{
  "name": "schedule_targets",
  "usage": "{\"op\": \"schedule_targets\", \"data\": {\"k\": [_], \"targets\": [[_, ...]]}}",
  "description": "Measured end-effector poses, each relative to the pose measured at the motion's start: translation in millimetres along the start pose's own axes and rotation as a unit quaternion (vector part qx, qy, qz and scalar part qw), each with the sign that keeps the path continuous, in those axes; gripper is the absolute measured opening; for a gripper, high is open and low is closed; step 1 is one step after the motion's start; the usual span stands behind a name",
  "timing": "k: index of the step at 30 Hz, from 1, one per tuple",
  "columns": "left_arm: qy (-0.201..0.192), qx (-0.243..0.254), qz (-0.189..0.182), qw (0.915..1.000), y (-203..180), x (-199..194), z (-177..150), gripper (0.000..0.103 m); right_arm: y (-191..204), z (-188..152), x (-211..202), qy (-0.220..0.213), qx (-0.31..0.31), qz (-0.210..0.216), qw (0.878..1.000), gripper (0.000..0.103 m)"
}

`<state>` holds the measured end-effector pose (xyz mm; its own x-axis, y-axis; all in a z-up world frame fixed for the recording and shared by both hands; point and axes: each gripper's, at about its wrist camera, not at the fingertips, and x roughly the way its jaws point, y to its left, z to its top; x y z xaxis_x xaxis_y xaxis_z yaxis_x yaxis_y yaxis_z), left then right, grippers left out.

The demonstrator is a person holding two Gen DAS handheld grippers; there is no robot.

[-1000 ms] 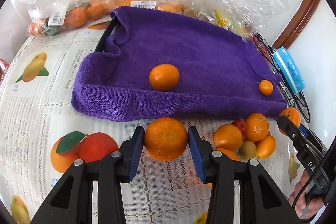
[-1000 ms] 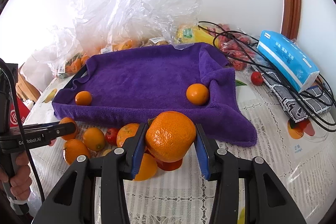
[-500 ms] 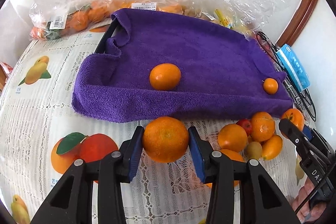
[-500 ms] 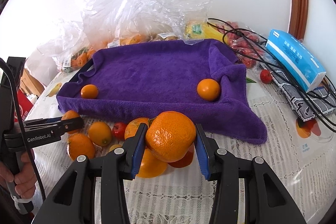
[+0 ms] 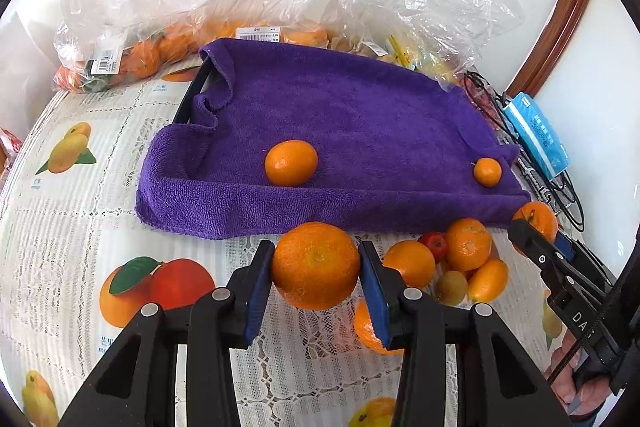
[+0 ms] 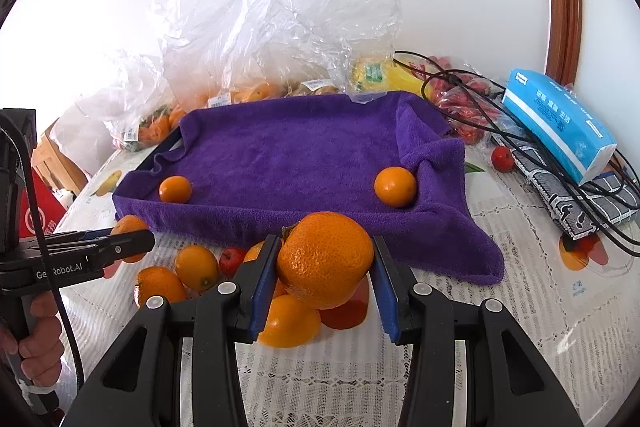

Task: Organize fruits
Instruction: 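Carry both oranges over the towel and open the right gripper onto it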

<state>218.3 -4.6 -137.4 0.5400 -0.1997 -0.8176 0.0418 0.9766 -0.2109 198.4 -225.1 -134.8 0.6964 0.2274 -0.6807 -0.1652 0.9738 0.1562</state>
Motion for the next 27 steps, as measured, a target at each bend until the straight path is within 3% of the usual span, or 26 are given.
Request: {"op": "schedule_targets", "data": {"k": [15, 27], "targets": [[-0.02, 0.014, -0.025, 0.9994, -12, -23, 6, 0.04, 5, 17, -21, -0.02, 0.002, -0.003, 1.0, 0.044], [-0.048, 0.018, -0.005, 0.9987, -11, -49, 37, 0.04, 19, 66, -38, -0.045, -0.006, 0.003, 0.999, 0.044]]}}
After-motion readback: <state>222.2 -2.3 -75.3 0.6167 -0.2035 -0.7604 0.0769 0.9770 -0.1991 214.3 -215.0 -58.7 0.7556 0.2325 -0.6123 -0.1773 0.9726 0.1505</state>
